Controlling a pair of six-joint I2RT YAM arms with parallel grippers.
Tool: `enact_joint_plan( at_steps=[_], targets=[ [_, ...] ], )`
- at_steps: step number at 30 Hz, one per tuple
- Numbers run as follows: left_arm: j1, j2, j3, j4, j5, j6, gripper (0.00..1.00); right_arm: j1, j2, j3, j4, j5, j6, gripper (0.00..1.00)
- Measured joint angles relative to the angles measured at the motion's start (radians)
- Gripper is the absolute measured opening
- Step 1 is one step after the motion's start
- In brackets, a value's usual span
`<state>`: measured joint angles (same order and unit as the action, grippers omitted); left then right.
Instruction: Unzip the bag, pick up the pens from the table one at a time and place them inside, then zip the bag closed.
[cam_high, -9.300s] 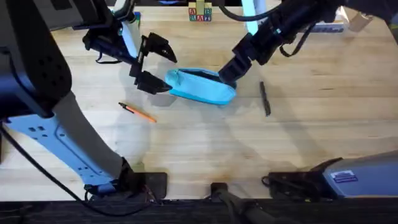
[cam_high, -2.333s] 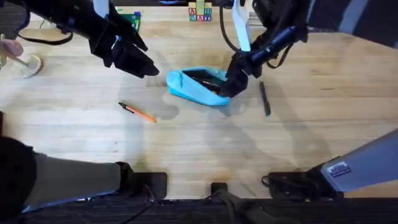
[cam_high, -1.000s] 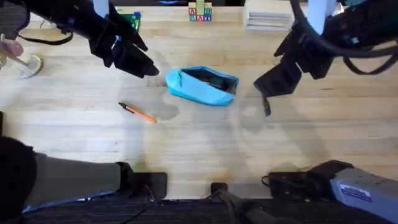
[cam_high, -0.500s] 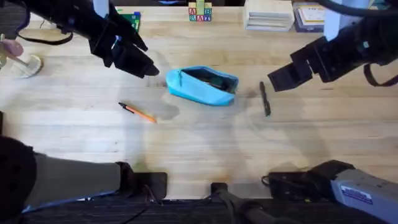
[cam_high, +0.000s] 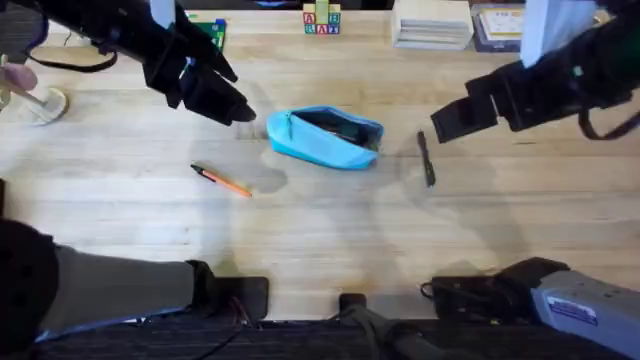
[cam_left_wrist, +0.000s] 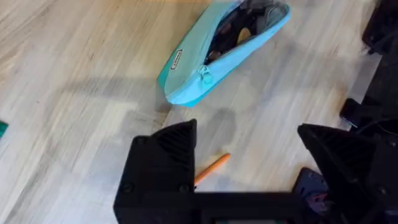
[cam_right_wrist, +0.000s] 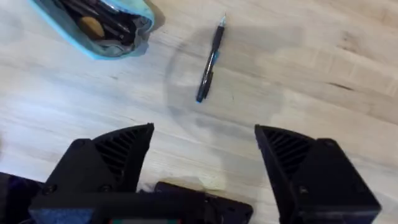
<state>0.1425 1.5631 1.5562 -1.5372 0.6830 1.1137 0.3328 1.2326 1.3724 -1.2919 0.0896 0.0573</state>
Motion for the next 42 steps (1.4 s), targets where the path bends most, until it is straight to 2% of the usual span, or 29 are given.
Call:
enact_joint_plan(
  at_steps=[6, 7, 10, 16, 19, 20, 26, 42],
  targets=[
    [0.000, 0.000, 0.000, 0.000, 0.000, 0.000, 0.995, -0.046, 0.091, 0.000, 0.006, 0.000, 0.058, 0.997],
    [0.000, 0.000, 0.000, 0.000, 0.000, 0.000, 0.995, -0.082, 0.129, 0.000, 0.029, 0.000, 0.072, 0.996],
    [0.000, 0.000, 0.000, 0.000, 0.000, 0.000, 0.995, -0.100, 0.143, -0.001, 0.059, -0.004, 0.074, 0.996],
    [0.000, 0.000, 0.000, 0.000, 0.000, 0.000, 0.995, -0.102, 0.155, -0.049, 0.131, -0.008, 0.074, 0.997],
    [0.000, 0.000, 0.000, 0.000, 0.000, 0.000, 0.995, -0.102, 0.164, -0.102, 0.182, -0.008, 0.074, 0.996],
    [0.000, 0.000, 0.000, 0.000, 0.000, 0.000, 0.995, -0.102, 0.171, -0.155, 0.229, -0.008, 0.074, 0.996],
    [0.000, 0.000, 0.000, 0.000, 0.000, 0.000, 0.995, -0.102, 0.190, -0.237, 0.330, -0.042, 0.074, 0.997],
    [0.000, 0.000, 0.000, 0.000, 0.000, 0.000, 0.995, -0.102, 0.387, -0.251, 0.428, -0.061, 0.074, 0.995]
  ],
)
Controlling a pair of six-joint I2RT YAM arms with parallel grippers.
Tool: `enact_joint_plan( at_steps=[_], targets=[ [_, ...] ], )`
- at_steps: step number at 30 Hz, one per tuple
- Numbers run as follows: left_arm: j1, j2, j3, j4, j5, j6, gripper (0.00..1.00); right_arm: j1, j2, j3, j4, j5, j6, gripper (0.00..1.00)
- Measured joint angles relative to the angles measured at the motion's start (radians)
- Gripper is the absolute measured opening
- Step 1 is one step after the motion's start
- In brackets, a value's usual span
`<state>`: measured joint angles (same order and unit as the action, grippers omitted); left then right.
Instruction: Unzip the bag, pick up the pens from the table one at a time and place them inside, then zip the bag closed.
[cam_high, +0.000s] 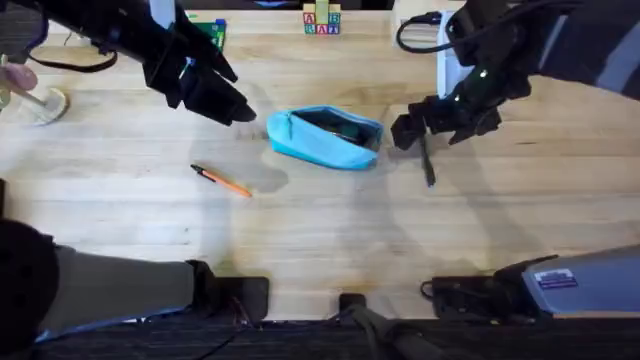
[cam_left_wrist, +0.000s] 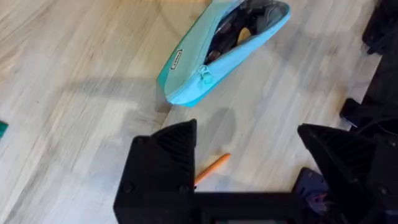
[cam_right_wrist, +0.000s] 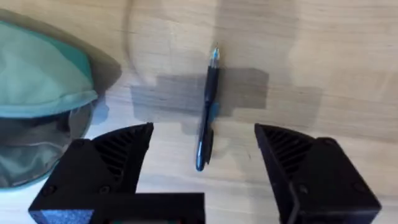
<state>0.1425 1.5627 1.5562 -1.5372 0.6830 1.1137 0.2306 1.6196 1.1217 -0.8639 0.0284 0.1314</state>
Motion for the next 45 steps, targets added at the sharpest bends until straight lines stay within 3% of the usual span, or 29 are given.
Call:
enact_joint_plan(
  at_steps=[12, 39, 45],
  targets=[
    [0.000, 0.000, 0.000, 0.000, 0.000, 0.000, 0.995, -0.002, 0.086, -0.001, 0.043, -0.034, 0.017, 0.966],
    [0.000, 0.000, 0.000, 0.000, 0.000, 0.000, 0.996, -0.006, 0.102, -0.012, 0.069, -0.014, 0.090, 0.995],
    [0.000, 0.000, 0.000, 0.000, 0.000, 0.000, 0.996, -0.007, 0.102, -0.016, 0.072, 0.000, 0.090, 0.902]
  ],
)
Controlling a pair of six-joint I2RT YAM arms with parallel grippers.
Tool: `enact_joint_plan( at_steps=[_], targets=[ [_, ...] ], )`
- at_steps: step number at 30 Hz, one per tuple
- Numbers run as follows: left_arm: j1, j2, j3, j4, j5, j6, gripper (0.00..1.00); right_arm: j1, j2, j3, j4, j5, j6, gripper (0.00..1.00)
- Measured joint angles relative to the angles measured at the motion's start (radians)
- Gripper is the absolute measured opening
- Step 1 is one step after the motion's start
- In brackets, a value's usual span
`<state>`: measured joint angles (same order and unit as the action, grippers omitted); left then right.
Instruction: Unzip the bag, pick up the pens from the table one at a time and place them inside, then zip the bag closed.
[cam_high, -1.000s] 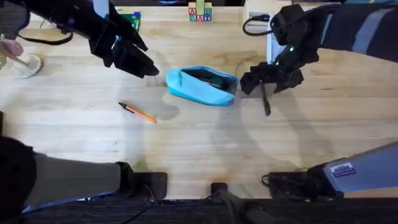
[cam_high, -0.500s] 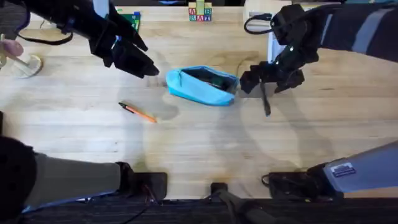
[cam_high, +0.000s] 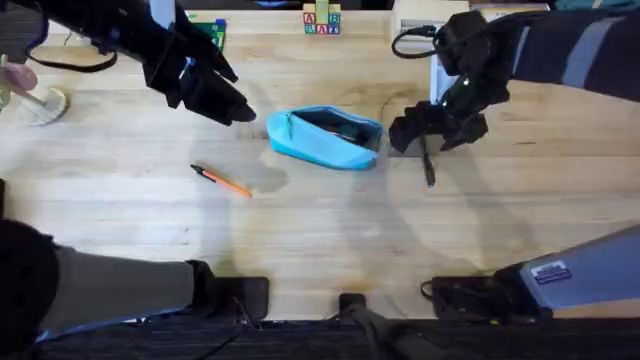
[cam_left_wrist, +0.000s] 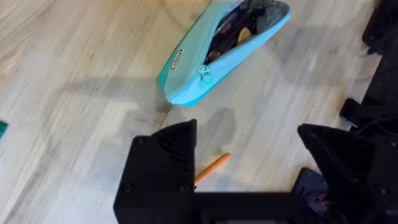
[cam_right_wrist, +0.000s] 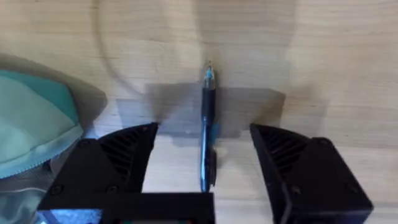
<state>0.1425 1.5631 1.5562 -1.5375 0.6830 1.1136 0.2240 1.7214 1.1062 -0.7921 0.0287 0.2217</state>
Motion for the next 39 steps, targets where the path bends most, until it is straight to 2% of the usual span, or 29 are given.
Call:
enact_joint_plan(
  at_steps=[1, 5, 8, 10, 11, 29, 39],
  targets=[
    [0.000, 0.000, 0.000, 0.000, 0.000, 0.000, 0.996, 0.000, 0.000, -0.001, 0.000, 0.004, -0.001, 0.870],
    [0.000, 0.000, 0.000, 0.000, 0.000, 0.000, 0.996, -0.006, 0.000, -0.002, 0.000, 0.020, 0.003, 0.529],
    [0.000, 0.000, 0.000, 0.000, 0.000, 0.000, 0.996, -0.006, 0.000, -0.003, 0.000, 0.020, 0.006, 0.319],
    [0.000, 0.000, 0.000, 0.000, 0.000, 0.000, 0.996, -0.006, 0.000, -0.003, 0.000, 0.018, 0.007, 0.100],
    [0.000, 0.000, 0.000, 0.000, 0.000, 0.000, 0.995, -0.006, -0.001, -0.003, 0.002, 0.015, 0.010, 0.056],
    [0.000, 0.000, 0.000, 0.000, 0.000, 0.000, 0.995, -0.006, -0.001, 0.000, -0.001, 0.011, 0.010, 0.033],
    [0.000, 0.000, 0.000, 0.000, 0.000, 0.000, 0.995, -0.006, -0.037, 0.059, -0.100, 0.004, -0.017, 0.034]
  ],
)
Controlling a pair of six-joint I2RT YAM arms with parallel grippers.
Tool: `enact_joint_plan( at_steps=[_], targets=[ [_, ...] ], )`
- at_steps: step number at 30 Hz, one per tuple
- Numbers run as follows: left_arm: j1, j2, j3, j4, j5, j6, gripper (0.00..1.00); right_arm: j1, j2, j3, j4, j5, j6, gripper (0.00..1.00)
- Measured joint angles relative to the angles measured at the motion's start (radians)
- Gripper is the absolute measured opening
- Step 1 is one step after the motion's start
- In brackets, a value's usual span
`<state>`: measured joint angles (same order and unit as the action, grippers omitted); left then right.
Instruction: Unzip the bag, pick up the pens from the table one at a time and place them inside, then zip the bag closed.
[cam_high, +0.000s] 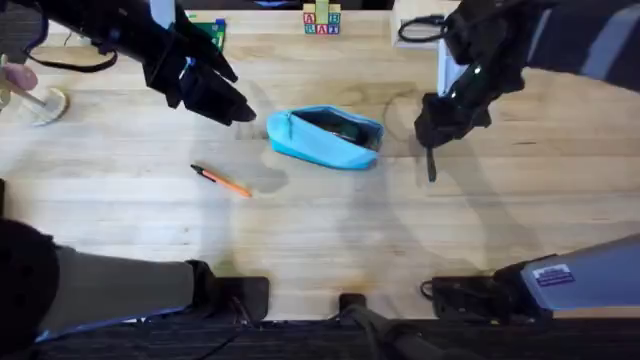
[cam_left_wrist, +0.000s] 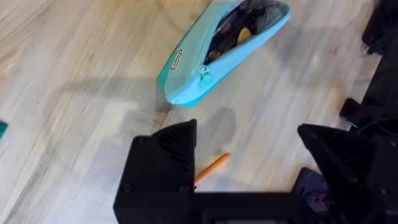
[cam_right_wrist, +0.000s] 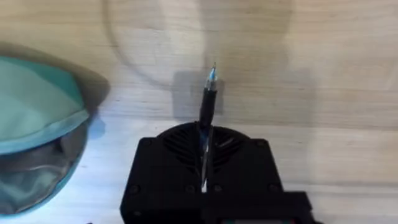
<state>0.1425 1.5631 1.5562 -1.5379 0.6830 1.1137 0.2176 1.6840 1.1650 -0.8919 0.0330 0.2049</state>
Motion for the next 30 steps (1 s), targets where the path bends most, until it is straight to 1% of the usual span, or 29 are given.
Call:
enact_joint_plan(
  at_steps=[6, 14, 22, 26, 30],
  targets=[
    [0.000, 0.000, 0.000, -0.003, 0.000, 0.000, 0.995, 0.000, -0.112, 0.063, -0.039, 0.000, -0.030, 0.034],
    [0.000, 0.000, 0.000, -0.003, 0.000, 0.000, 0.995, 0.000, -0.216, 0.094, -0.065, 0.000, -0.109, 0.034],
    [0.000, 0.000, 0.000, -0.003, 0.000, 0.000, 0.995, 0.001, -0.301, 0.105, -0.059, -0.005, -0.273, 0.034],
    [0.000, 0.000, 0.000, -0.003, 0.000, 0.000, 0.995, 0.001, -0.337, 0.106, -0.026, -0.064, -0.382, 0.033],
    [0.000, 0.000, 0.000, -0.003, 0.000, 0.000, 0.995, 0.001, -0.362, 0.106, 0.030, -0.176, -0.478, 0.033]
  ],
)
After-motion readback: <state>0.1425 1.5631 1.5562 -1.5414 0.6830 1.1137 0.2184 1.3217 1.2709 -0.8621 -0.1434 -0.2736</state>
